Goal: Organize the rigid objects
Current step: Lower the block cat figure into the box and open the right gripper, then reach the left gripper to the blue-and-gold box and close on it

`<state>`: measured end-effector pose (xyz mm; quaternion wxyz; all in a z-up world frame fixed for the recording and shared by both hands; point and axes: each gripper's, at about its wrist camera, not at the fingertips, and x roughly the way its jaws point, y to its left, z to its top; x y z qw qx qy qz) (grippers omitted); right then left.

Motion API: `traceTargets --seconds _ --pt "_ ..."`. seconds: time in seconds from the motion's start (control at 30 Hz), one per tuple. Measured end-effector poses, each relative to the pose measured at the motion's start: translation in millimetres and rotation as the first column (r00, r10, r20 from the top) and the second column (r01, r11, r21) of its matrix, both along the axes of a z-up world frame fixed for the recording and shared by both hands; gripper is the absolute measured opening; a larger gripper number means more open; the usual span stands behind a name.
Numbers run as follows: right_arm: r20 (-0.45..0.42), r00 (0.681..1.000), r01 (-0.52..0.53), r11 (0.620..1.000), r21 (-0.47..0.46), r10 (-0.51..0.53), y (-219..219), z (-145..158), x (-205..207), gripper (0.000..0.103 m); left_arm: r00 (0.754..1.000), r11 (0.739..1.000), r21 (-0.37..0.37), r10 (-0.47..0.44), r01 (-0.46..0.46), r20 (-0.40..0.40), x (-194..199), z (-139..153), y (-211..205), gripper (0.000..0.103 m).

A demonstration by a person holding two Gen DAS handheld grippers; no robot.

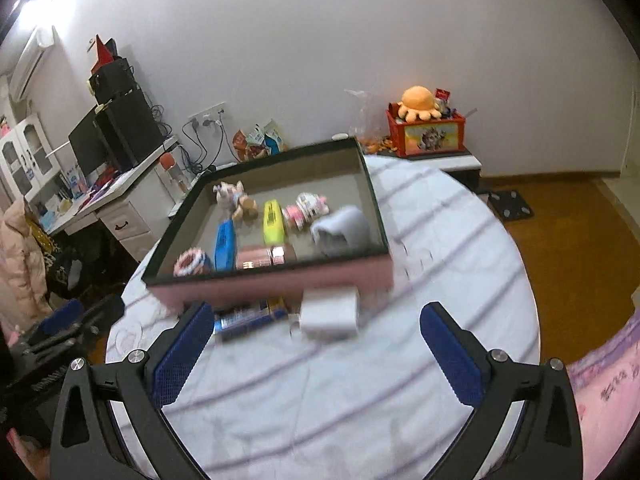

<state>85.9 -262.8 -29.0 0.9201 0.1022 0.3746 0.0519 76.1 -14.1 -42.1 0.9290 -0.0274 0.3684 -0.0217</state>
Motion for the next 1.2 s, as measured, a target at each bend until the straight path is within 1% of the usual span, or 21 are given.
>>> traceTargets --seconds 0.13,0.2,0.4,0.6,0.77,0.9,1.1,1.2 --pt "-0.019 1.0 0.022 0.999 0.029 -0.022 -11.1 -12.1 -16.0 0.103 0.997 0.999 0.002 -0.037 0.037 -0.075 -6.3 -27.4 -7.4 0.103" --pt "-0.029 0.999 0.029 0.999 0.032 -0.028 -15.0 -16.6 -18.9 0.103 0.994 0.999 0.004 -0.05 0.051 -0.095 -8.5 -37.0 -10.9 0.103" --pt "-0.042 0.998 0.038 0.999 0.036 -0.036 -17.1 -24.4 -17.4 0.103 0.993 0.998 0.005 -0.061 0.062 -0.103 -5.7 -43.6 -13.5 0.103" --pt "-0.061 0.998 0.028 0.999 0.027 -0.026 -11.4 -32.8 -13.0 0.103 0.99 0.997 0.006 -0.071 0.072 -0.121 6.4 -50.0 -19.8 0.103" --pt "-0.072 0.997 0.033 0.999 0.026 -0.031 -13.3 -37.2 -10.4 0.103 0.987 0.995 0.011 -0.097 0.099 -0.125 18.2 -54.1 -30.3 0.103" --pt "-0.072 0.997 0.042 0.999 0.03 -0.04 -17.1 -38.2 -10.9 0.103 0.974 0.988 -0.019 -0.153 0.152 -0.165 37.7 -63.6 -44.3 0.103" --pt "-0.09 0.994 0.06 0.998 0.034 -0.057 -27.0 -44.8 -9.4 0.103 0.96 0.975 -0.008 -0.219 0.221 -0.177 58.2 -69.6 -69.2 0.103" --pt "-0.095 0.993 0.068 0.997 0.036 -0.065 -31.6 -47.2 -8.2 0.103 0.946 0.964 -0.018 -0.263 0.265 -0.189 64.4 -74.3 -80.9 0.101"
